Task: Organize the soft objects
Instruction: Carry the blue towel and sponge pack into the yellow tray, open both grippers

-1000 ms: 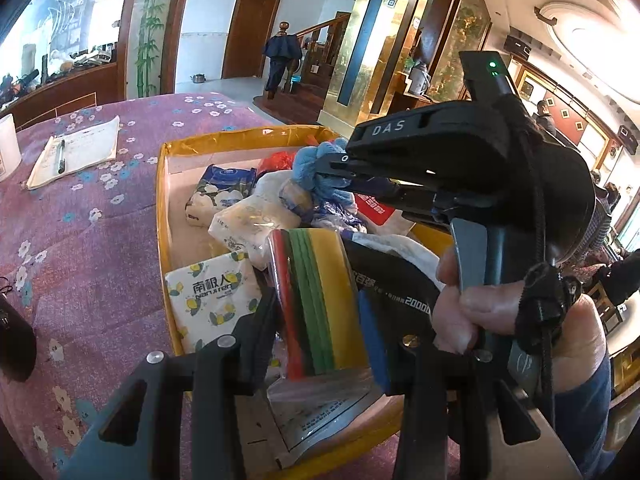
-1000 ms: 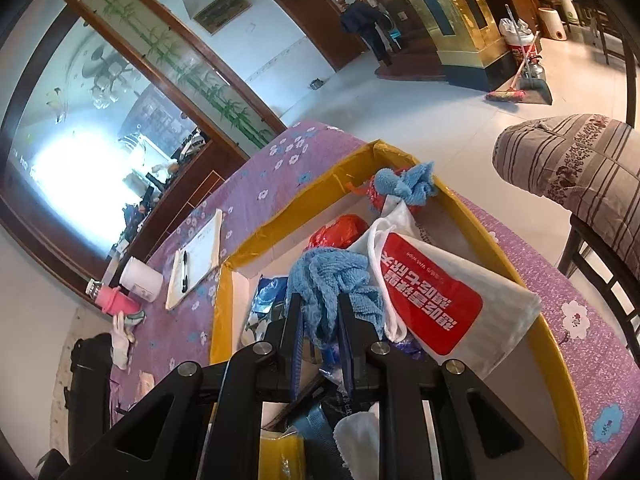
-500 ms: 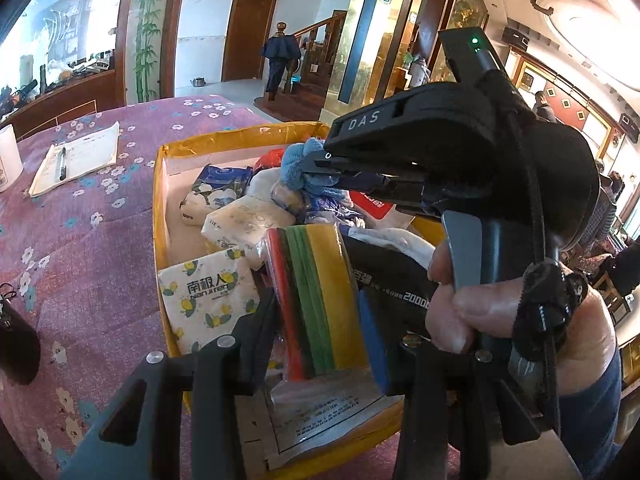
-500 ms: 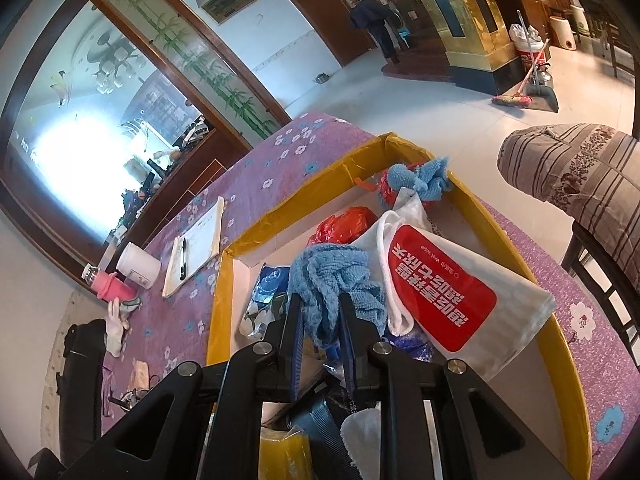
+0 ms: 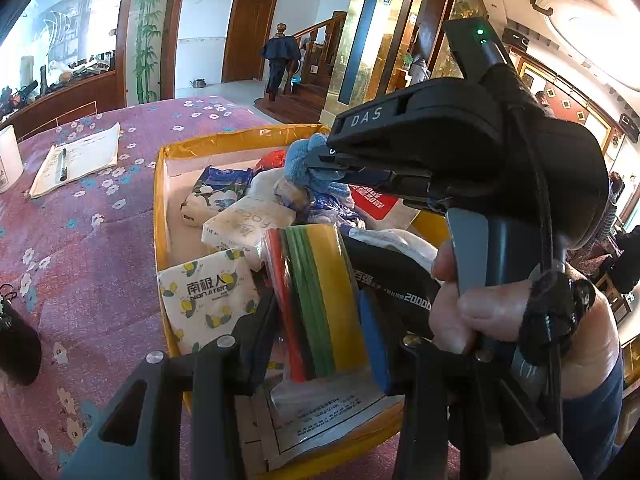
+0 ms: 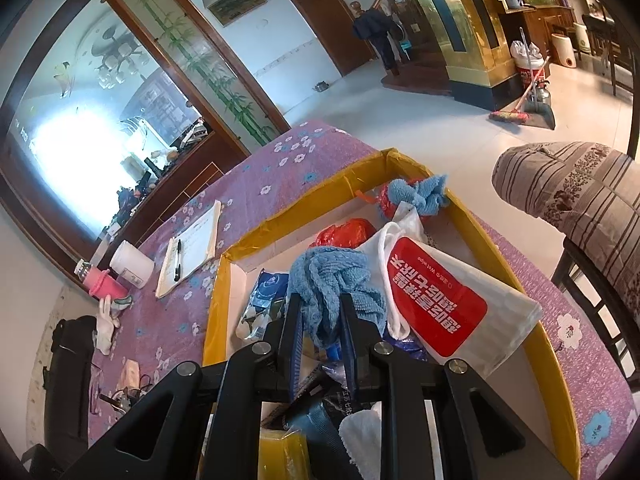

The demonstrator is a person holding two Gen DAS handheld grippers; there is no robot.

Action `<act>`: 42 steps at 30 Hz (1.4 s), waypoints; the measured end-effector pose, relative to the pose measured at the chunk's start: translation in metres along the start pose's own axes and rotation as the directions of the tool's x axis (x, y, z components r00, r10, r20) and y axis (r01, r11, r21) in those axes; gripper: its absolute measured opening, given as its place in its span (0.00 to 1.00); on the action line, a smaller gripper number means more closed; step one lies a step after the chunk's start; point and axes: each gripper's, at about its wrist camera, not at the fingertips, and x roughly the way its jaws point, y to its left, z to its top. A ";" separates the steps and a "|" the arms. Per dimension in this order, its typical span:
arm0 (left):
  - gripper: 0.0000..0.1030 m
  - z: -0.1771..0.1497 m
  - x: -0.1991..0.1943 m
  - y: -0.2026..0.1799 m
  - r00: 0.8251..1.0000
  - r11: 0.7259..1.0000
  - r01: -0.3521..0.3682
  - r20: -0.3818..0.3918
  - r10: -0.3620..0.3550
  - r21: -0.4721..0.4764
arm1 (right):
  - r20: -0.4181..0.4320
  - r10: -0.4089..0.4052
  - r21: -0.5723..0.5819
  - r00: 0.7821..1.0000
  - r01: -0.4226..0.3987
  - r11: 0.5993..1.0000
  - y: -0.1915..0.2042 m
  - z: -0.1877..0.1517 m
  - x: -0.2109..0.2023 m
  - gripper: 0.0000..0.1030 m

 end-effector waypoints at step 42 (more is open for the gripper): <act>0.68 -0.001 -0.004 -0.005 1.000 0.999 0.005 0.025 -0.006 0.036 | 0.084 -0.007 -0.087 0.996 0.015 0.996 -0.001 -0.008 -0.056 0.68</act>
